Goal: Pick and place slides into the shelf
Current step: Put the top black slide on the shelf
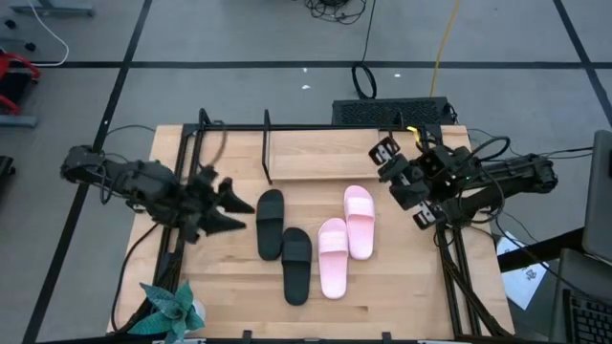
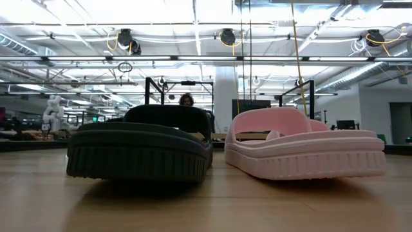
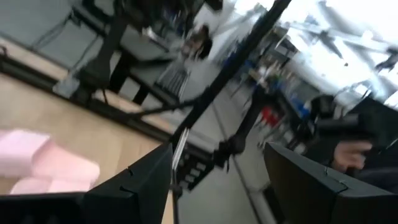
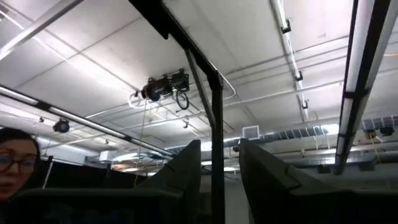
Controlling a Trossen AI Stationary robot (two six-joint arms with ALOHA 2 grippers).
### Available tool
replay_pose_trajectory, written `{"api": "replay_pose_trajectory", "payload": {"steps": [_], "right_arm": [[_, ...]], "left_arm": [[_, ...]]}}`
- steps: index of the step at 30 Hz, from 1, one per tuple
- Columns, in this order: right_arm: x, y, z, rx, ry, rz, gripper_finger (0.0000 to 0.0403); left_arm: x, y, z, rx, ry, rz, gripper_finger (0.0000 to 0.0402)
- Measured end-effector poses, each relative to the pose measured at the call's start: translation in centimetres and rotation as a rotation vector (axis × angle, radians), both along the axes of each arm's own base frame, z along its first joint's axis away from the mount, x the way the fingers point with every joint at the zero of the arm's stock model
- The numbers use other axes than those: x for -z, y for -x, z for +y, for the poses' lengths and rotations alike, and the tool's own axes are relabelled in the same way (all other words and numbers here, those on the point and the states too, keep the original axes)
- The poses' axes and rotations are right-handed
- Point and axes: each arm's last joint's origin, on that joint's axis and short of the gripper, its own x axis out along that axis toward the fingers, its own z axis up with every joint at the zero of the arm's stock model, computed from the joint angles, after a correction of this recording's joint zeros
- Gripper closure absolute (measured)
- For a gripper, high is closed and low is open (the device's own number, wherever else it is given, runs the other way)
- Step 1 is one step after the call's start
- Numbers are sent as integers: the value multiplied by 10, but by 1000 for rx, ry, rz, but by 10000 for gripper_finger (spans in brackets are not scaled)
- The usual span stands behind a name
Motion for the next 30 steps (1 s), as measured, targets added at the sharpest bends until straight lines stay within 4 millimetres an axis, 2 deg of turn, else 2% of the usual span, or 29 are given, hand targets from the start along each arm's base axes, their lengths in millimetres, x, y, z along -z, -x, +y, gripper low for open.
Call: {"api": "replay_pose_trajectory", "payload": {"steps": [5,9,13,20,26,30], "right_arm": [[5,3,-1,-9,-13,19,305],[10,1,0,-104,-85,95,305],[16,-5,2,-155,-69,199,305],[18,-6,3,-196,-22,222,305],[19,-6,3,-189,-17,222,305],[19,-6,3,-184,-13,222,305]], "left_arm": [[2,-18,-21,6,-39,140,151],[8,-25,-29,-20,-37,239,151],[28,-30,-34,-65,-70,405,151],[67,-30,-29,-256,-243,719,151],[89,-38,-22,-440,-480,828,151],[99,-54,-34,-392,-565,865,151]]}}
